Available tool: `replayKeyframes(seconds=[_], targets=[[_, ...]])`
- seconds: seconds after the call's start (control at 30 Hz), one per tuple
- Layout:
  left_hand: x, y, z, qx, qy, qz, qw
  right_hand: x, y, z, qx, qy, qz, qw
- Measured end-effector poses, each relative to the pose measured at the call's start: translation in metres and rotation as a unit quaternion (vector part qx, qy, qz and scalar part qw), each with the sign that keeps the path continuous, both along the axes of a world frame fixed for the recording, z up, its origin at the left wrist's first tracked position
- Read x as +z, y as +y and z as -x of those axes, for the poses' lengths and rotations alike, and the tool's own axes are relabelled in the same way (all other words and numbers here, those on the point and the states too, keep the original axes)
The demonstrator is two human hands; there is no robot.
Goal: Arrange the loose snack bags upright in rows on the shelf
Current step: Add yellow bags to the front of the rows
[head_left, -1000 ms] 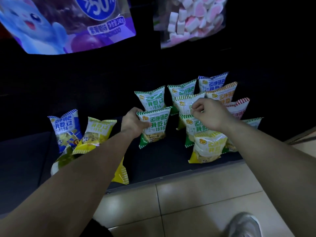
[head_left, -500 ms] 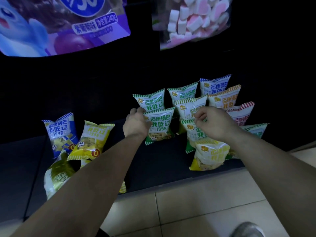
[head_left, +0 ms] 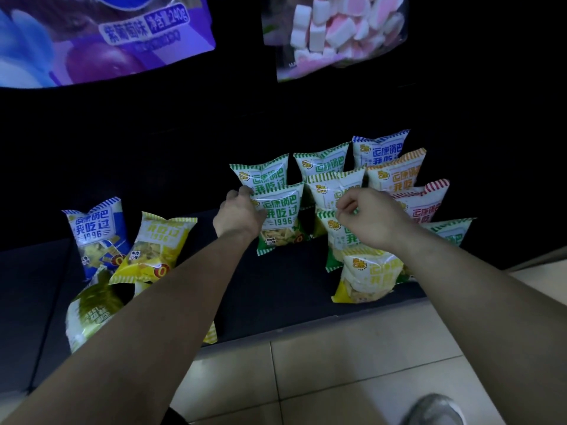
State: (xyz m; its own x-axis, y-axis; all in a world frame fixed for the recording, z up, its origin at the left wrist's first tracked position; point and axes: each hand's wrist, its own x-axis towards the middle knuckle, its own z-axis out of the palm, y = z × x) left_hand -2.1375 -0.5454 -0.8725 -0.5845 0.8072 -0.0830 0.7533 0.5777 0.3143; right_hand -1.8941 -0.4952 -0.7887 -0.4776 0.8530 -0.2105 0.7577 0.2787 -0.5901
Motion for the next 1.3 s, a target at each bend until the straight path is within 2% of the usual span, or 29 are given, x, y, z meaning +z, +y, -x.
replayKeyframes(seconds=[0.2, 0.47, 0.67, 0.87, 0.97, 1.07, 1.23, 1.3], targets=[[0.012, -0.005, -0.002, -0.021, 0.015, 0.021, 0.999, 0.003, -0.001, 0.002, 0.015, -0.02, 0.002, 1.0], [0.052, -0.044, 0.015, -0.072, 0.005, 0.051, 0.996, 0.013, -0.016, 0.019, 0.069, -0.094, -0.017, 0.993], [0.096, -0.105, 0.036, -0.085, -0.022, 0.116, 0.989, 0.034, -0.046, 0.053, 0.127, -0.145, -0.051, 0.98], [0.13, -0.189, 0.067, -0.107, 0.032, 0.169, 0.979, 0.05, -0.093, 0.092, 0.172, -0.158, -0.058, 0.971], [0.128, -0.232, 0.095, -0.116, 0.021, 0.207, 0.971, 0.05, -0.121, 0.114, 0.215, -0.175, -0.068, 0.958], [0.121, -0.273, 0.125, -0.125, 0.016, 0.236, 0.963, 0.033, -0.145, 0.138, 0.255, -0.204, -0.086, 0.941], [0.07, -0.34, 0.198, -0.087, -0.02, 0.322, 0.942, -0.049, -0.192, 0.228, 0.322, -0.251, 0.021, 0.913], [0.072, -0.339, 0.199, -0.095, -0.008, 0.311, 0.946, -0.064, -0.197, 0.232, 0.31, -0.247, 0.015, 0.918]])
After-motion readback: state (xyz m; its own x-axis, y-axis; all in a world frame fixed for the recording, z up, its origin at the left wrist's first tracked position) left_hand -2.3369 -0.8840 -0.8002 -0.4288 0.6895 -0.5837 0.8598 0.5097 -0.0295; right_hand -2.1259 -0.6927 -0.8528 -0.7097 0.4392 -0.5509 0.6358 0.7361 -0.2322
